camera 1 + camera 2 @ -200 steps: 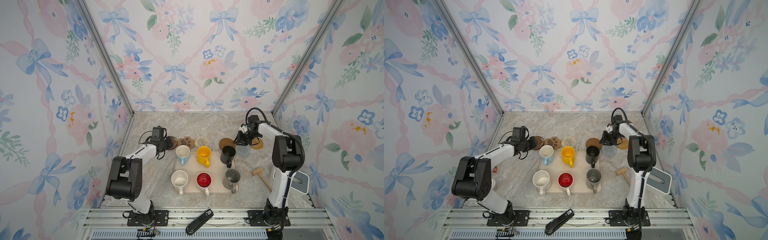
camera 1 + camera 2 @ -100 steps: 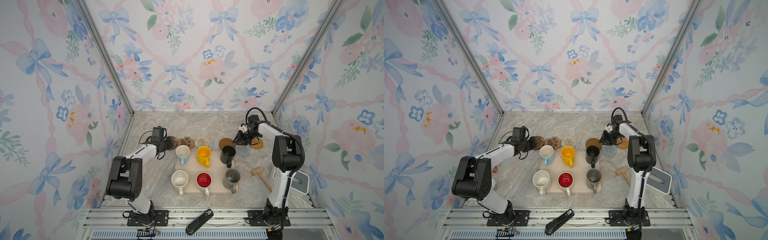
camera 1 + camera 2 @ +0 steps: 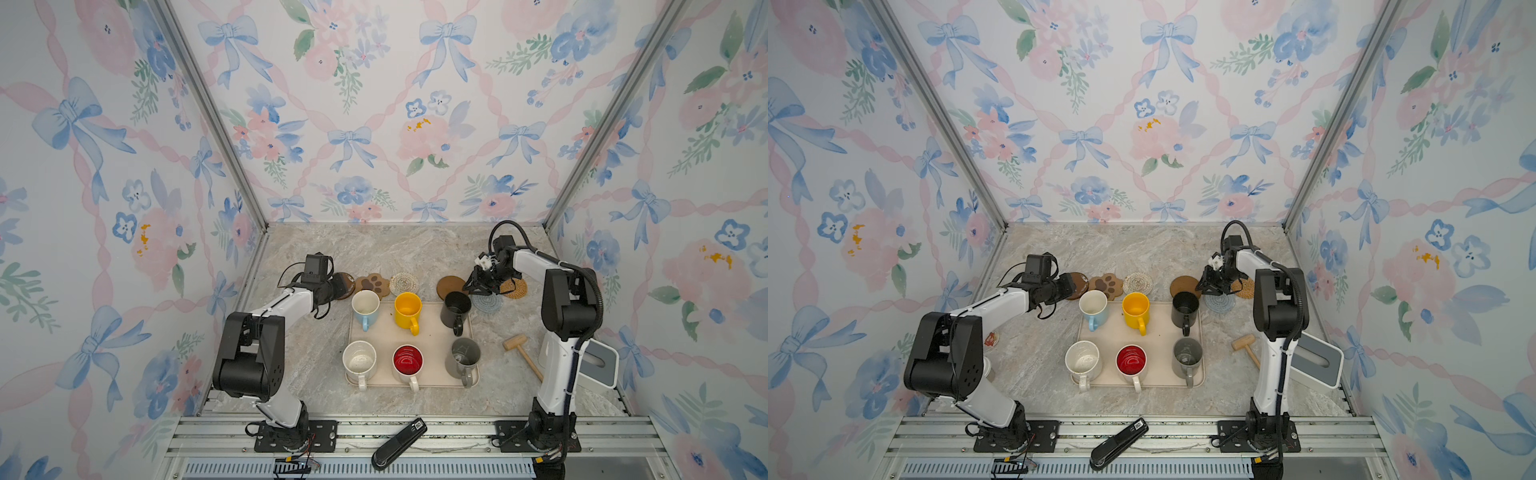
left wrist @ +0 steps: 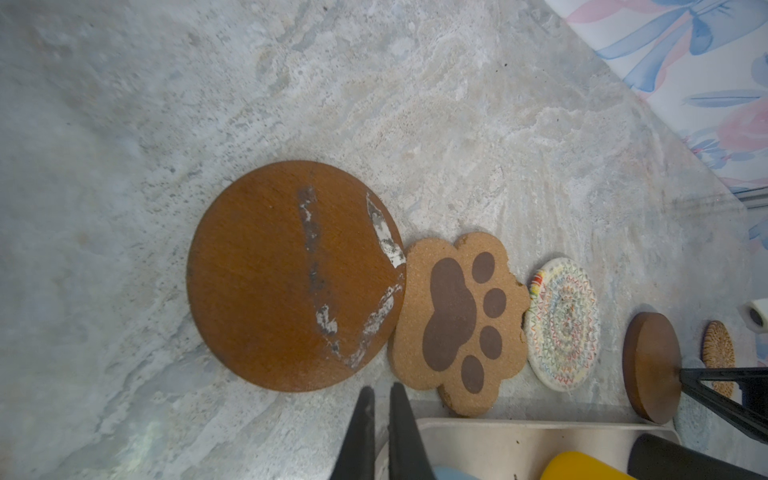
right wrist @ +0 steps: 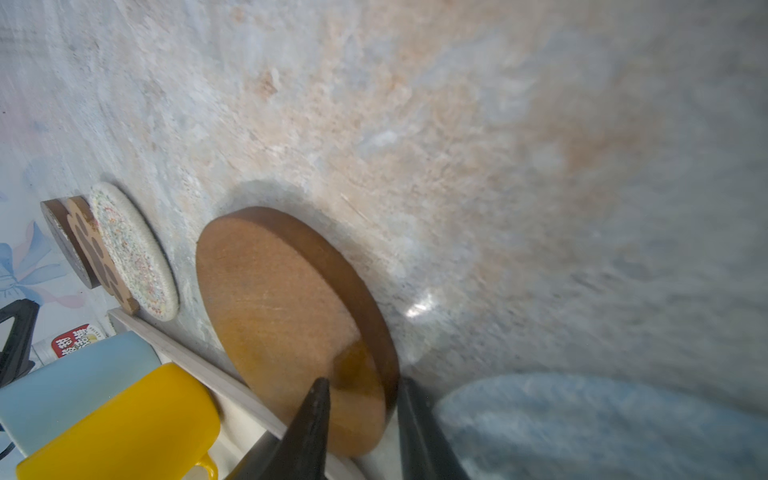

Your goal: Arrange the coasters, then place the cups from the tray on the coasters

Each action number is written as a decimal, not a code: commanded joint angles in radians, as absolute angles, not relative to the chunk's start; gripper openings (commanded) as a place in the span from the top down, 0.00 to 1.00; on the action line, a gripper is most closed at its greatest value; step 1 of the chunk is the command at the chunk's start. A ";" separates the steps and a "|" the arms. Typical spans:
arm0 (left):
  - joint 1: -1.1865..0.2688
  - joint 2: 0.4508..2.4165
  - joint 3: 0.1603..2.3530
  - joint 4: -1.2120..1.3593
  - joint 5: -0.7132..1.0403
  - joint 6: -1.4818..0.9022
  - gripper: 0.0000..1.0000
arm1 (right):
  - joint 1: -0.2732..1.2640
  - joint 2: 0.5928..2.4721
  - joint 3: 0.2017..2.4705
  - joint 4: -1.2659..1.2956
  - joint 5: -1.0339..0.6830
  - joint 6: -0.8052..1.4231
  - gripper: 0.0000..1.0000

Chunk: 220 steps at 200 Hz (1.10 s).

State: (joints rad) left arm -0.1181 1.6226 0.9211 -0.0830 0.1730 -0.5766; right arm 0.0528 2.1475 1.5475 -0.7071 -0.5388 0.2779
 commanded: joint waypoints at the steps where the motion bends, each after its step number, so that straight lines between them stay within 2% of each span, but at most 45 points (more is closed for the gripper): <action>1: -0.124 1.641 0.920 -0.094 0.181 -0.564 0.92 | 0.049 2.172 1.526 -0.688 -0.558 0.298 0.68; 220: -0.123 1.648 0.911 -0.094 0.174 -0.559 0.92 | 0.193 2.301 1.663 -0.684 -0.617 0.337 0.68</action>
State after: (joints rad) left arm -0.1181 1.6318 0.9211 -0.0830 0.1726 -0.5762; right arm 0.1612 2.2391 1.6539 -0.6750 -0.6338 0.3157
